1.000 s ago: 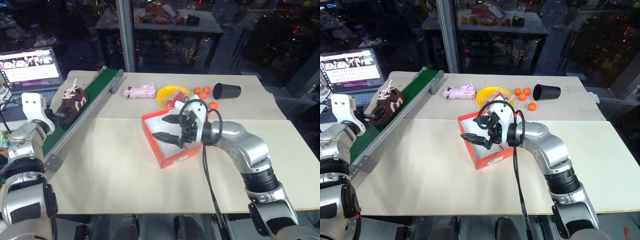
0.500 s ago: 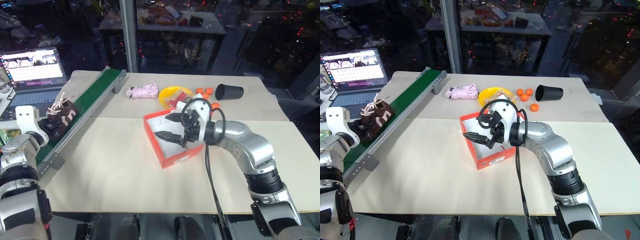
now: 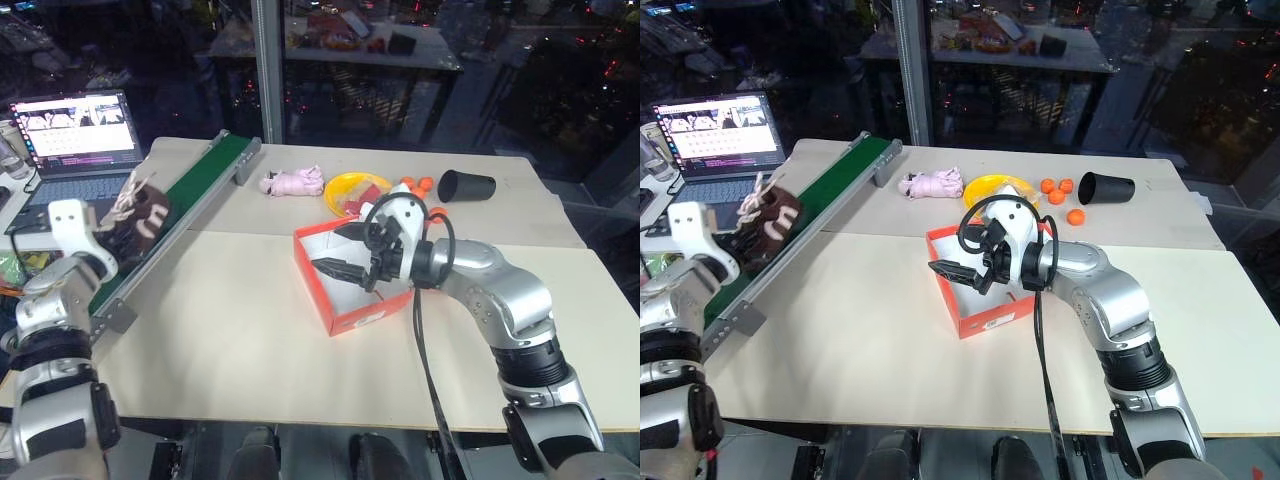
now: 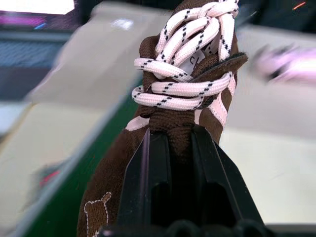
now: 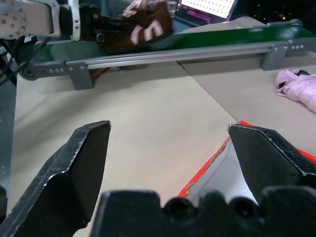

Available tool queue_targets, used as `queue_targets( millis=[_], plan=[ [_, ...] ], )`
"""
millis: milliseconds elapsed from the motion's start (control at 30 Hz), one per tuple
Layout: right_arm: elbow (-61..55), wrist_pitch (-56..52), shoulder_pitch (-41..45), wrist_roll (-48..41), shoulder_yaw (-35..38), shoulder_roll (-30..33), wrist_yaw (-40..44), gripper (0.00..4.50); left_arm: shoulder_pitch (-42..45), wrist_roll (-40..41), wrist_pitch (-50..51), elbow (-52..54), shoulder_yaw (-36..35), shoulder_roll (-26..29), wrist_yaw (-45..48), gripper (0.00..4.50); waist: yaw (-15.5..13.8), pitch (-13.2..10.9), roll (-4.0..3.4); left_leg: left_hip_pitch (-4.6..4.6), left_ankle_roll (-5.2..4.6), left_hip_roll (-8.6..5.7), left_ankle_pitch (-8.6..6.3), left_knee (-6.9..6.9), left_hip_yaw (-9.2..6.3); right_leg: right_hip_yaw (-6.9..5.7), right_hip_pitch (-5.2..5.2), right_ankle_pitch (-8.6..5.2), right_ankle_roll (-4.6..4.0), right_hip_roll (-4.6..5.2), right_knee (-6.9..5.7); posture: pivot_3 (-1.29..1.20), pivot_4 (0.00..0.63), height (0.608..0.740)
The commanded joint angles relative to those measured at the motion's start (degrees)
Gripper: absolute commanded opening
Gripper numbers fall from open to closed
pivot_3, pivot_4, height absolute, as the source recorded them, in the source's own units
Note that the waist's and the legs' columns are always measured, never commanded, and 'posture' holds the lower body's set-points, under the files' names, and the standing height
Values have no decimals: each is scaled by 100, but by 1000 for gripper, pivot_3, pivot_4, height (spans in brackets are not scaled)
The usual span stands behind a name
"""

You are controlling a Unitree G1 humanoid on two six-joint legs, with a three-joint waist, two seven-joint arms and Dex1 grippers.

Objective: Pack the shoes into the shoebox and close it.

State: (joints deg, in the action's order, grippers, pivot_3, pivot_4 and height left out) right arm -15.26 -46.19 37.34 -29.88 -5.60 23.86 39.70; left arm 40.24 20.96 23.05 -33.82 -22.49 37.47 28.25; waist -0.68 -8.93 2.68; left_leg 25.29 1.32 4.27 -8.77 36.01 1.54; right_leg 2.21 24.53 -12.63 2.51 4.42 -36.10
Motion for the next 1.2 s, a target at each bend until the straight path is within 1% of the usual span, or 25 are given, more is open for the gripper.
queue_targets(
  millis=[33, 100, 167, 200, 267, 433, 533, 667, 967, 1067, 1100, 1133, 1200],
  plan=[
    [-60, -542, 228, -893, 1004, -490, -628, 4500, 567, 498, 587, 1336, 80, -444, -359, 43, 11, -2, 3, 0, 0, 0, 0, 0, 0, 1, 0, 0, 1, 0, 0, 0, 150, 740],
    [40, -771, 343, -1263, 1457, -796, -1059, 4500, 809, 736, 946, 1821, 168, -906, -631, 43, 0, -3, 4, 0, 0, 1, 0, -3, -1, 1, -1, 0, 3, -1, -1, 0, 150, 740],
    [197, -934, 528, -1626, 1907, -1073, -1516, 4500, 929, 830, 1177, 2139, 327, -1233, -738, 43, 6, -3, 4, 0, -1, 0, 0, -1, -1, 1, -4, 1, 5, 0, -1, 0, 150, 740],
    [329, -1067, 643, -1922, 2192, -1236, -1823, 4500, 986, 831, 1302, 2324, 569, -1367, -649, 43, 14, -3, 4, -1, -1, 0, 0, -1, -1, 3, -4, 2, 7, -1, 1, 0, 150, 740],
    [483, -1243, 768, -2363, 2545, -1447, -2229, 4500, 1102, 859, 1494, 2572, 937, -1527, -429, 43, 38, -3, 4, -2, -1, 0, 0, -1, -1, 4, -4, 2, 7, -2, 0, 0, 150, 740],
    [785, -1300, 932, -2989, 3073, -1649, -3001, 4500, 1523, 1174, 1910, 2877, 1374, -1942, -162, 43, 161, -5, 1, -3, -3, 0, 1, -7, -3, 7, -1, 2, 7, -5, 0, 0, 150, 740],
    [889, -1267, 952, -3193, 3236, -1642, -3381, 4500, 1630, 1285, 2095, 3121, 1548, -2168, -125, 43, 166, -8, -4, -1, -4, 0, 1, -7, -3, 9, -1, 2, 8, -4, 3, 0, 150, 740],
    [898, -1166, 902, -3346, 3317, -1603, -3735, 4500, 1754, 1475, 2379, 3343, 1596, -2344, -129, 43, 195, -14, -14, -3, -5, 0, 0, -9, -5, 12, -1, 1, 9, -7, 2, 0, 150, 740],
    [966, -788, 931, -3427, 3367, -1533, -4031, 4500, 1470, 1708, 2885, 3847, 1771, -2564, -268, 43, 206, -23, -28, -3, -6, -1, 0, -7, -6, 15, -1, 0, 10, -7, 4, 0, 150, 740],
    [1021, -673, 960, -3425, 3367, -1503, -4030, 3801, 1387, 1775, 3044, 4014, 1820, -2641, -308, 43, 205, -25, -31, -3, -6, -1, 0, -8, -6, 15, -1, 0, 10, -7, 3, 0, 150, 740],
    [1033, -647, 968, -3429, 3351, -1493, -4009, 3402, 1382, 1774, 3060, 4033, 1819, -2656, -324, 43, 205, -25, -31, -3, -6, -1, 0, -8, -6, 15, -1, 0, 10, -8, 3, 0, 150, 740],
    [1046, -628, 977, -3443, 3341, -1490, -4004, 3147, 1384, 1768, 3066, 4039, 1812, -2662, -334, 43, 205, -26, -32, -3, -6, -1, 0, -7, -6, 15, -1, 0, 10, -8, 3, 0, 150, 740],
    [1084, -576, 1003, -3448, 3318, -1484, -4014, 2433, 1390, 1773, 3079, 4038, 1782, -2667, -348, 43, 201, -26, -33, -3, -6, -1, 0, -7, -6, 15, -1, 0, 10, -8, 3, 0, 150, 740]
  ],
)
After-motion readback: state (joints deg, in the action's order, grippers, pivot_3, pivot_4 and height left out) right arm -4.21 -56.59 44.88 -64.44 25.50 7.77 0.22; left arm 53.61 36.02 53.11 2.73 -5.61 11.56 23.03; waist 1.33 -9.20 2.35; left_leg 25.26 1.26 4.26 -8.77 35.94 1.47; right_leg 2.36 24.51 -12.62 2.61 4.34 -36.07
